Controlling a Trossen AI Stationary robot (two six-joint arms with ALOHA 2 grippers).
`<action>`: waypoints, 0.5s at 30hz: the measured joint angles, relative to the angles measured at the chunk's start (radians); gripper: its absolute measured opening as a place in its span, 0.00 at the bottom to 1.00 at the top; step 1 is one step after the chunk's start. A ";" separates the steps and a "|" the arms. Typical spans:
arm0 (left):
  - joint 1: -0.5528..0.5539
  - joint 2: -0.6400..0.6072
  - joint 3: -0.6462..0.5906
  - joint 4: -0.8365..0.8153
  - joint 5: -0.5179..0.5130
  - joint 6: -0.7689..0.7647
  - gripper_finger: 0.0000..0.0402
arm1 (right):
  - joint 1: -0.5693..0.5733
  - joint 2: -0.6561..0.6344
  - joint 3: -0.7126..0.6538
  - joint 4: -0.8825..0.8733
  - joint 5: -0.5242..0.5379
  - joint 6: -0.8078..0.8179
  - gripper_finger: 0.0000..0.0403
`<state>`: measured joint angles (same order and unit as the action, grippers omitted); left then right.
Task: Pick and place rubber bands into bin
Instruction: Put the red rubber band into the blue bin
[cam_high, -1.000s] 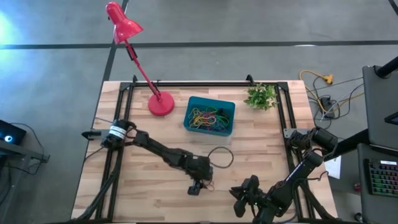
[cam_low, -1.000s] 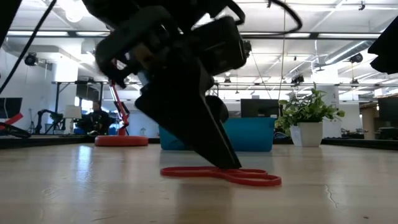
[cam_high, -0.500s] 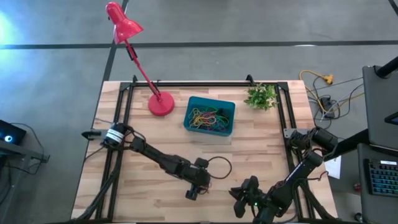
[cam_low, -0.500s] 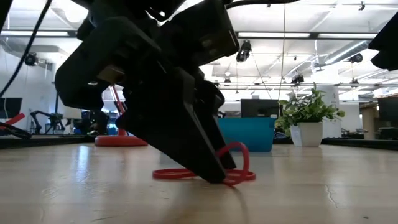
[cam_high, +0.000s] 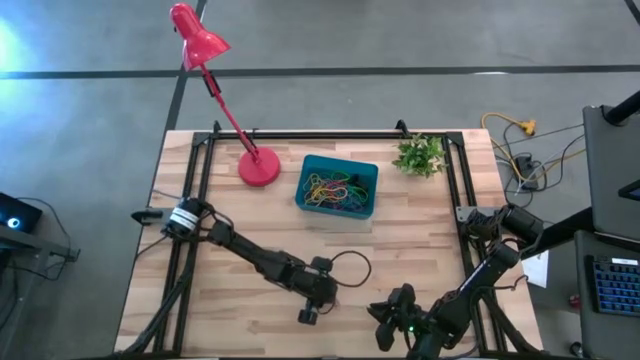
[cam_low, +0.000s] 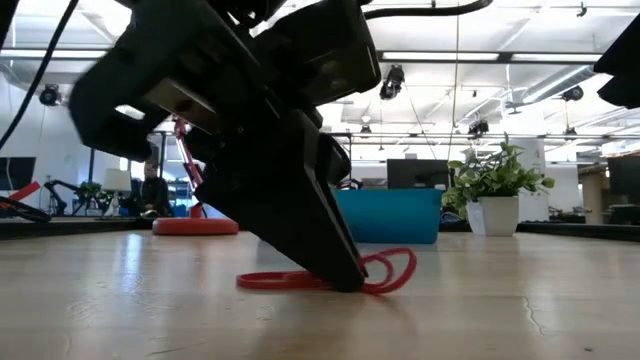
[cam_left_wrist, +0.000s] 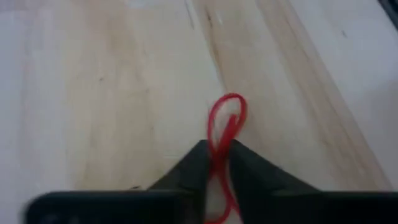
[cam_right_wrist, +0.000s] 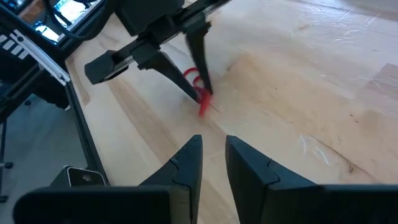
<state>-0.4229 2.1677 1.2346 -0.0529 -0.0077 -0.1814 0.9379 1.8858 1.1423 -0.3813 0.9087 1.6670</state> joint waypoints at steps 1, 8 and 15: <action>0.000 0.000 0.000 0.001 0.003 -0.001 0.08 | 0.000 0.000 0.000 0.000 0.000 0.000 0.15; 0.001 -0.009 0.004 -0.002 -0.002 0.000 0.01 | 0.000 0.000 0.000 0.002 0.000 -0.003 0.15; 0.004 -0.113 0.035 -0.025 -0.055 0.018 0.00 | 0.000 0.000 0.000 -0.004 0.000 -0.041 0.15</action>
<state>-0.4190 2.0545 1.2694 -0.0782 -0.0624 -0.1636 0.9379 1.8858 1.1423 -0.3851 0.9089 1.6256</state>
